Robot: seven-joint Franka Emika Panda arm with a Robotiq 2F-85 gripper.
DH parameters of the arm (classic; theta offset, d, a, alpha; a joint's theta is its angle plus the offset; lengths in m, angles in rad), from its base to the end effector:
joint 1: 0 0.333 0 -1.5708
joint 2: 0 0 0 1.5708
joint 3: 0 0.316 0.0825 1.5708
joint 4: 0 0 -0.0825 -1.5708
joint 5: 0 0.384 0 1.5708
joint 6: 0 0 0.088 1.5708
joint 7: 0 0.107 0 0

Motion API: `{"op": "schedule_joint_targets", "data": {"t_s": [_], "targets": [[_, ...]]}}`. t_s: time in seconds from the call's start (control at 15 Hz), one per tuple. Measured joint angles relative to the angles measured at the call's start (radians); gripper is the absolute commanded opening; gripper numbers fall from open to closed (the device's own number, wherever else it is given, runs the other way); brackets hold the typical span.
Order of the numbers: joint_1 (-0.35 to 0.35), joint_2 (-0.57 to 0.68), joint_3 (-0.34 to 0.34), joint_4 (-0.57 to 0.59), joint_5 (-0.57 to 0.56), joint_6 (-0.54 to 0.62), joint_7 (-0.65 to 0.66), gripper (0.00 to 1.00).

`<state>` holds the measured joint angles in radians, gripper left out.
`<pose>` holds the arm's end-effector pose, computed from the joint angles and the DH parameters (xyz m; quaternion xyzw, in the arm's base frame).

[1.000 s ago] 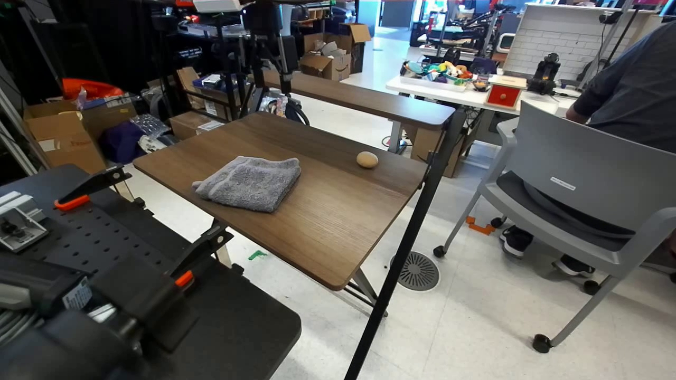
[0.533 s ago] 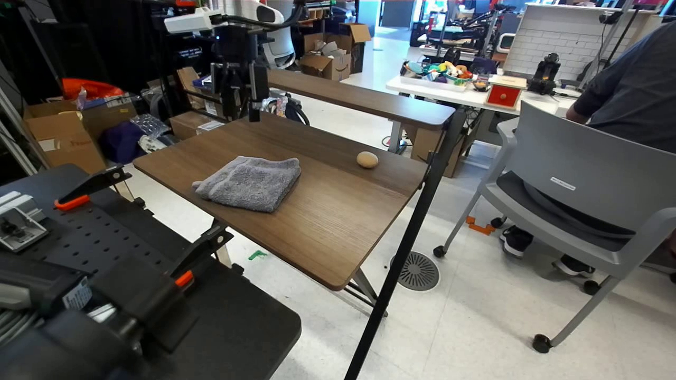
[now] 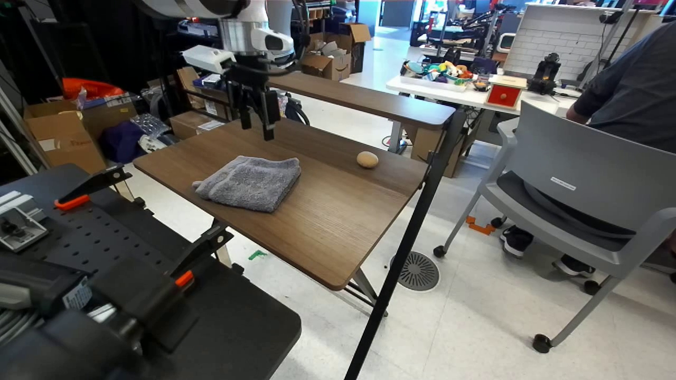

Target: Move the plush toy and wipe the table with the cloth

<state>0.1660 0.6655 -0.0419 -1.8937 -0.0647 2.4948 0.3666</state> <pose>0.6162 0.0779 0.1432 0.9949 -0.0905 -0.0235 0.0386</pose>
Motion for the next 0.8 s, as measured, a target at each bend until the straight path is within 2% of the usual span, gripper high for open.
{"op": "schedule_joint_targets", "data": {"t_s": [0.13, 0.33, 0.8], "targets": [[-0.018, 0.045, 0.01, -0.009, 0.056, 0.133, -0.009, 1.0], [-0.028, 0.083, 0.031, -0.041, 0.097, 0.244, -0.028, 1.0], [-0.023, 0.089, 0.042, -0.058, 0.109, 0.295, -0.028, 1.0]]}}
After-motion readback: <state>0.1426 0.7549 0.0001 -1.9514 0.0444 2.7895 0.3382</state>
